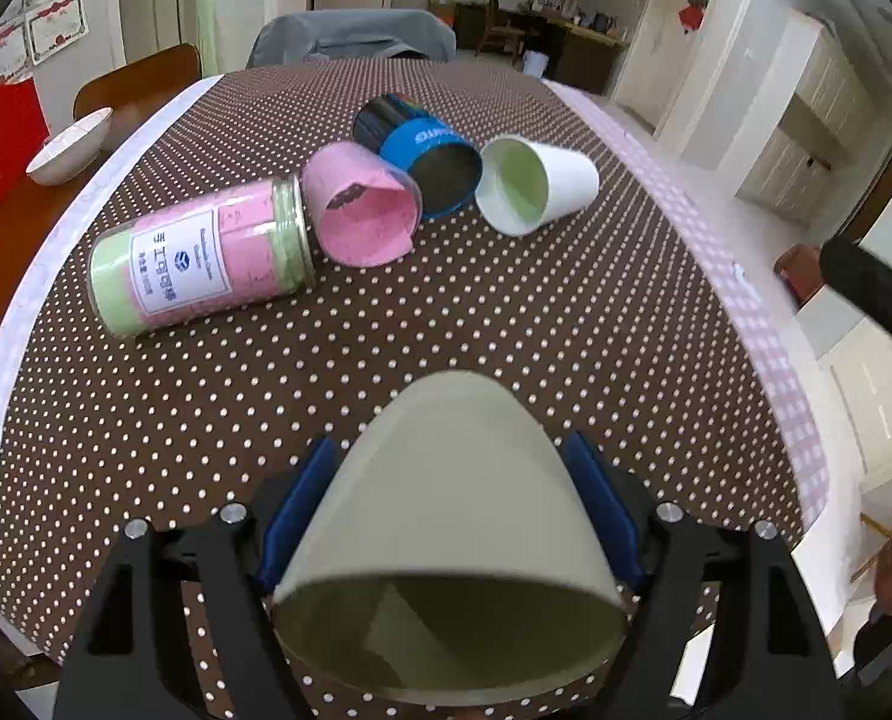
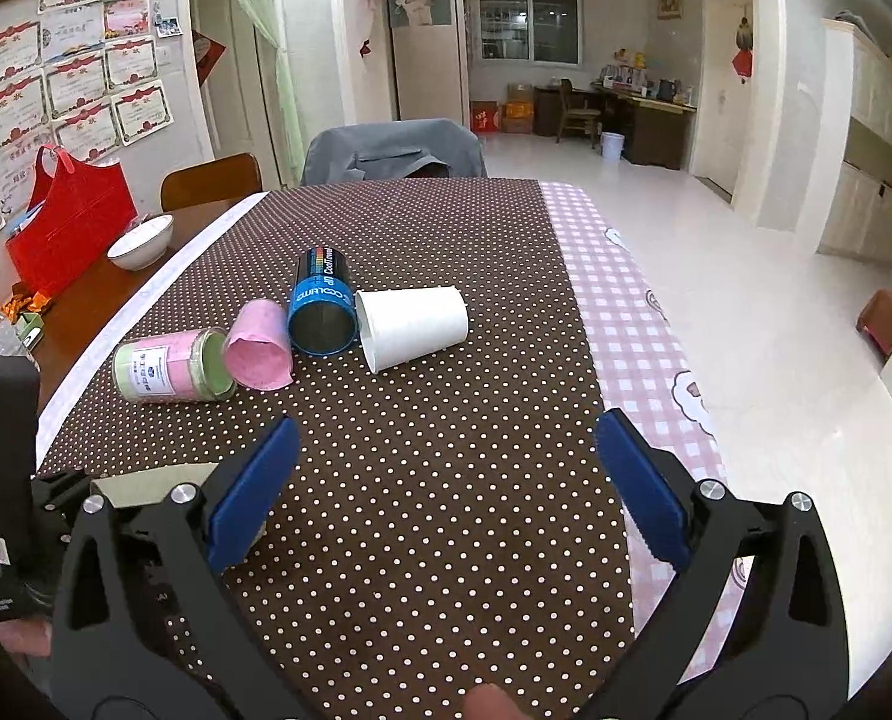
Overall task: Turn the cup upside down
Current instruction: 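Carry the cup toward the right gripper while the right gripper approaches it, then close the right gripper on the cup while the left gripper opens and releases it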
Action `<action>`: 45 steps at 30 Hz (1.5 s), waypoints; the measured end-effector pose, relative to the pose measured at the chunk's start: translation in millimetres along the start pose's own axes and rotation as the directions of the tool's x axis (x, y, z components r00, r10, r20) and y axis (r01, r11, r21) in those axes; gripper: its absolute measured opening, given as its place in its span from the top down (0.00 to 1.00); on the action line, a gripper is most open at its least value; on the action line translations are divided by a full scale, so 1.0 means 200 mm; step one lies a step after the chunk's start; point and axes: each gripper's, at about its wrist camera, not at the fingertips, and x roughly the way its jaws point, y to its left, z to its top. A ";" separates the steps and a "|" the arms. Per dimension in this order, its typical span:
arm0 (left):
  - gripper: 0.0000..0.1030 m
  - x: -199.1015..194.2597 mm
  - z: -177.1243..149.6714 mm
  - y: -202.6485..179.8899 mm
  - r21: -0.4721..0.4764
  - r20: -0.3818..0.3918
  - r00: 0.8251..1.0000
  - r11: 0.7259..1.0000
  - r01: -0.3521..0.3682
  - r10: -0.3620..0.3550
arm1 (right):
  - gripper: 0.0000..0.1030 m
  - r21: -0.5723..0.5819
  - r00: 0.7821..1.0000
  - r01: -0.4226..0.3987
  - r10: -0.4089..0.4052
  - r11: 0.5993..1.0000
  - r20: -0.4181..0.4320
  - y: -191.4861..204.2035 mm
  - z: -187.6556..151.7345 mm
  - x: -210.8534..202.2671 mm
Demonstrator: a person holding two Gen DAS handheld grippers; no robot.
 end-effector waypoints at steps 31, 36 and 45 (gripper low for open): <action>0.24 -0.39 -0.09 0.12 -0.072 0.105 0.993 0.996 -0.045 0.053 | 0.06 -0.047 0.997 -0.080 0.080 0.996 -0.003 0.22 -0.03 -0.09; 0.24 -0.47 -0.11 0.12 -0.081 0.147 0.987 0.995 -0.054 0.065 | 0.06 -0.057 0.997 -0.083 0.083 0.995 0.005 0.25 -0.03 -0.12; 0.24 -0.62 -0.14 0.14 -0.089 0.233 0.966 0.992 -0.092 0.110 | 0.06 -0.072 0.996 -0.090 0.091 0.993 0.018 0.30 -0.02 -0.16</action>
